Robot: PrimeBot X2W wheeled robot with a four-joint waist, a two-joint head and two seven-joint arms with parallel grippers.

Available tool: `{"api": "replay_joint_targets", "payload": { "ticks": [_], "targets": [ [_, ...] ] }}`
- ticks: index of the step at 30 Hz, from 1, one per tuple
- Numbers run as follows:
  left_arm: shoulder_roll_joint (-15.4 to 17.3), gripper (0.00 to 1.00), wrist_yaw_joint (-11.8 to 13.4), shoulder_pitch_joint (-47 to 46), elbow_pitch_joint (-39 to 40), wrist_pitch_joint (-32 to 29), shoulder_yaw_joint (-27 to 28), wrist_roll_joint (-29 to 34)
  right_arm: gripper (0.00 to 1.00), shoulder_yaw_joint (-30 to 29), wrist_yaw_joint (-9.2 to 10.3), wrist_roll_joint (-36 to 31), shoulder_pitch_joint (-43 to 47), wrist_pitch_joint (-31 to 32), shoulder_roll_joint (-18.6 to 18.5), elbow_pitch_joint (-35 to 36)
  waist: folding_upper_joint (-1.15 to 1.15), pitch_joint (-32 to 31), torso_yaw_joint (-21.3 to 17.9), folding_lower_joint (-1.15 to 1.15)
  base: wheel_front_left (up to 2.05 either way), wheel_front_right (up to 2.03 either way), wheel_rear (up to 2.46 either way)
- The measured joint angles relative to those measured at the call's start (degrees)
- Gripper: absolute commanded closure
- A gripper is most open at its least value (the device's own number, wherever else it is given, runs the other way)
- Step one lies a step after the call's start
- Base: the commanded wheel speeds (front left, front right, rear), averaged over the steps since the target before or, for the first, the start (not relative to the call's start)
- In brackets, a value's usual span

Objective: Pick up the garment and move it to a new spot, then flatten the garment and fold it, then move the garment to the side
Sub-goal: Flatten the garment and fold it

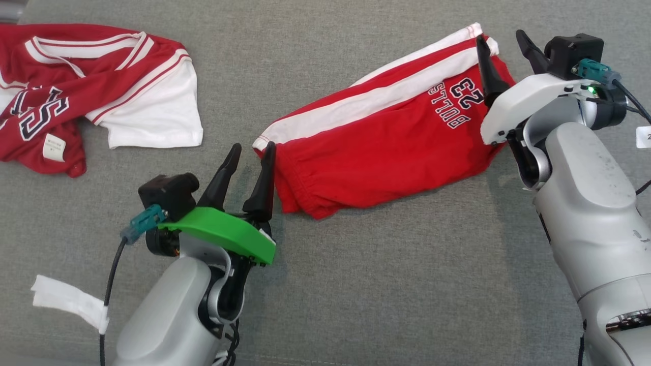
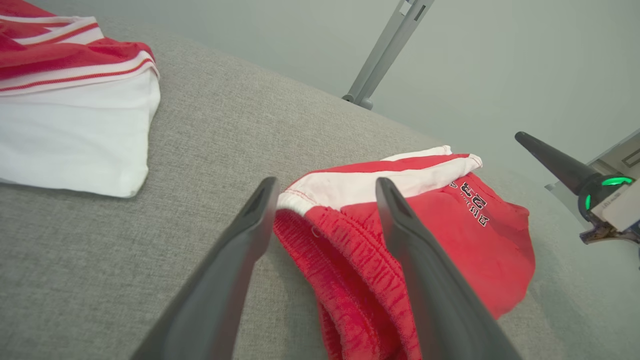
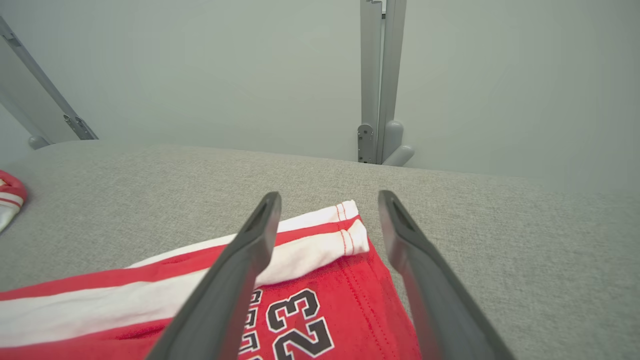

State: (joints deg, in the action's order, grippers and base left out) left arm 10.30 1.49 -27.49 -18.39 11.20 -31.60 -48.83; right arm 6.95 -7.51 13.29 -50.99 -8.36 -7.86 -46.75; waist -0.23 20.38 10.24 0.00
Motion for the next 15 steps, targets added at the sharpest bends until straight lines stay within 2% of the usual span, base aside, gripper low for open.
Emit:
{"api": "replay_joint_targets", "payload": {
  "ticks": [7,12,15],
  "targets": [
    [1.72,0.00,4.09,6.17,7.70,3.03,-0.74,6.24,0.00,1.12,0.00,-2.25,1.53,5.72,-4.98,2.83,0.00,-1.04,-1.38,0.00,0.00,0.00,0.00],
    [2.07,0.00,5.10,7.94,10.48,3.64,-0.53,13.07,0.00,1.32,0.00,-3.49,1.71,10.07,-6.93,2.85,0.00,0.26,-0.43,0.00,0.00,0.00,0.00],
    [0.67,0.00,5.22,9.32,12.65,3.78,2.02,16.38,0.00,1.60,0.00,-3.04,1.62,12.35,-7.34,2.32,0.00,1.46,0.65,0.00,0.00,0.00,0.00]
  ]
}}
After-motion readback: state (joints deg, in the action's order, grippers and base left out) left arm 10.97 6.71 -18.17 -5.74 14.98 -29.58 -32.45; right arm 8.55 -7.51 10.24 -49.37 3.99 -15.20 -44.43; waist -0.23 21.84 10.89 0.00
